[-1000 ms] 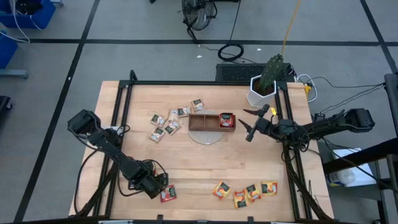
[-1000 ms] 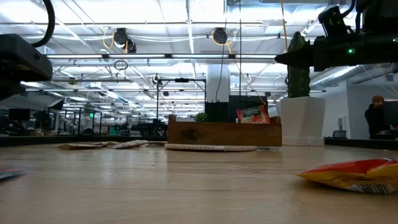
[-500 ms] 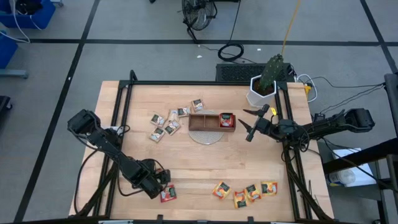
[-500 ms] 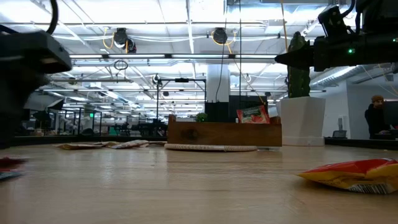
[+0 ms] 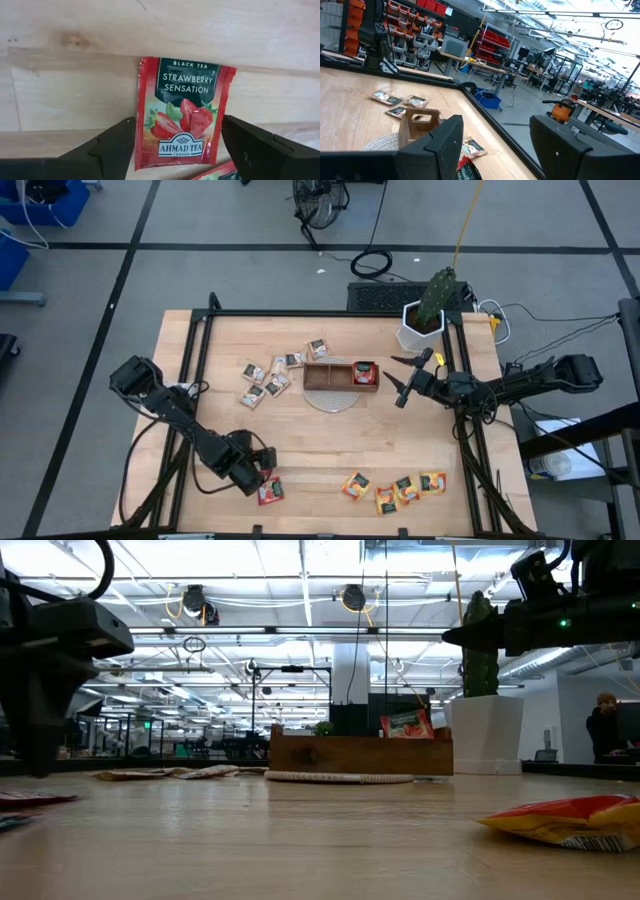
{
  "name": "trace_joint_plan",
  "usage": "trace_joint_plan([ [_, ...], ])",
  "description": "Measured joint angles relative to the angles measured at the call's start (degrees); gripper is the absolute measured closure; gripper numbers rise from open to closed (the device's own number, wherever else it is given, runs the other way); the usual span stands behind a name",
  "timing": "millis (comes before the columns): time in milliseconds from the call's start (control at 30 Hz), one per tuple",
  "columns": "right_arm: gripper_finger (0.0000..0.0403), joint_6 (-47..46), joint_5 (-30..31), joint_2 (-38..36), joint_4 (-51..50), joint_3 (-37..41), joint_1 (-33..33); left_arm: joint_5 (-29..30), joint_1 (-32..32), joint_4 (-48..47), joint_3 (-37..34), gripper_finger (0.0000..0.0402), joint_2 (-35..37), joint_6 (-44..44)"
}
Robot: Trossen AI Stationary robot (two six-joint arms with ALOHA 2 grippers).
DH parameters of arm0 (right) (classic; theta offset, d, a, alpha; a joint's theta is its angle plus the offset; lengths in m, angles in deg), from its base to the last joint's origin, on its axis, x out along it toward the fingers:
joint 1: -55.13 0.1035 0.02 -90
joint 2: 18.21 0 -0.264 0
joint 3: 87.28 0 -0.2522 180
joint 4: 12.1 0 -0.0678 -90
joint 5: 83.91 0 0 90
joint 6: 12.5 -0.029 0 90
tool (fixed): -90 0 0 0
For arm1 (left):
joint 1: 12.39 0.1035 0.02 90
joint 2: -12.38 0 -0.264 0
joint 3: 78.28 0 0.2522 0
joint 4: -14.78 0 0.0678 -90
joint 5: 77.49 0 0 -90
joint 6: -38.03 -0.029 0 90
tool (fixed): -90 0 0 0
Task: Pick & Place Tea
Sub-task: Put the red tea bag into the right section of the wood organizer
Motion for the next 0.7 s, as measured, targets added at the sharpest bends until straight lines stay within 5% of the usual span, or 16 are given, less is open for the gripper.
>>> trace_joint_plan([
  [700, 0.0191, -0.02, 0.06, 0.0, 0.15, 0.0, 0.0, -16.43, 3.7, 2.04, -0.11, 0.0183, -0.09, -9.75],
])
